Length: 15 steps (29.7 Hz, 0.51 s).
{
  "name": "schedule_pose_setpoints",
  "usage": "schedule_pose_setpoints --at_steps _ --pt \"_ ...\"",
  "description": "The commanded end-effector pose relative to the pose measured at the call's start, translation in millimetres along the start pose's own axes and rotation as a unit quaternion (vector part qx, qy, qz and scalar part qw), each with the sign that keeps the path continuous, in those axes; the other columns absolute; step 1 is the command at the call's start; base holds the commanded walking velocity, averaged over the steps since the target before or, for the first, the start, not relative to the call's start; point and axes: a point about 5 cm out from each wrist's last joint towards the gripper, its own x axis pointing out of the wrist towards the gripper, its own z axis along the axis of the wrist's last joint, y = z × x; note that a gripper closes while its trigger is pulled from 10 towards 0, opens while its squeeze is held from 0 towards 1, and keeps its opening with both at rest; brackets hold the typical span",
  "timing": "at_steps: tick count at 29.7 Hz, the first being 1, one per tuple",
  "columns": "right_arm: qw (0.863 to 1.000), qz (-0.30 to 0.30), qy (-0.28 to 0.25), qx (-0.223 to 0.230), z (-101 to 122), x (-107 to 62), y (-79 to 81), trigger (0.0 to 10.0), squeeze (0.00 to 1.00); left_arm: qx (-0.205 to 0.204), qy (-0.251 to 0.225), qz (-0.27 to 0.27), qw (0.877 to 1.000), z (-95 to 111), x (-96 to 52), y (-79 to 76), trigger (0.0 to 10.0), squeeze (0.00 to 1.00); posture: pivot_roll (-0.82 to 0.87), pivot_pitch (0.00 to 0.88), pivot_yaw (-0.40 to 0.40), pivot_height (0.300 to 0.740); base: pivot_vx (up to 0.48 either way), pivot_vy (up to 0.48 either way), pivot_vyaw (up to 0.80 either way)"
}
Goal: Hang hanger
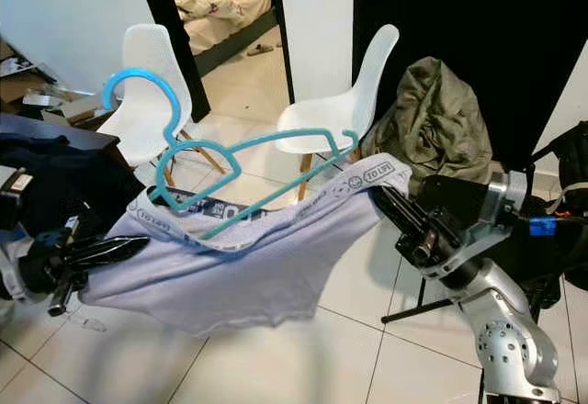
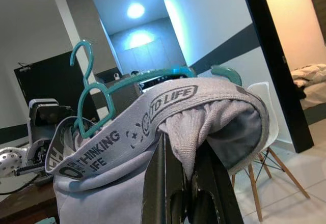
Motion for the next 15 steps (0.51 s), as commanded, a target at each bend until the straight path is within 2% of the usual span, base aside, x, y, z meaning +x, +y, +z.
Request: schedule_pose_setpoints --at_steps 1,15 --pt "1.0 0.007 0.006 0.002 -2 1.5 2.8 0.0 0.0 0.007 -0.002 -0.006 1.0 7 -3.3 -1.9 0.0 0.0 -0.02 0.04 0.07 0.74 0.0 0.0 0.0" --pt "1.0 0.0 0.005 0.008 0 -0.9 -2.3 0.0 0.0 -0.02 0.001 -0.041 0.999 8 -7.8 -12.7 0.0 0.0 -0.01 0.046 0.063 0.74 0.0 0.0 0.0"
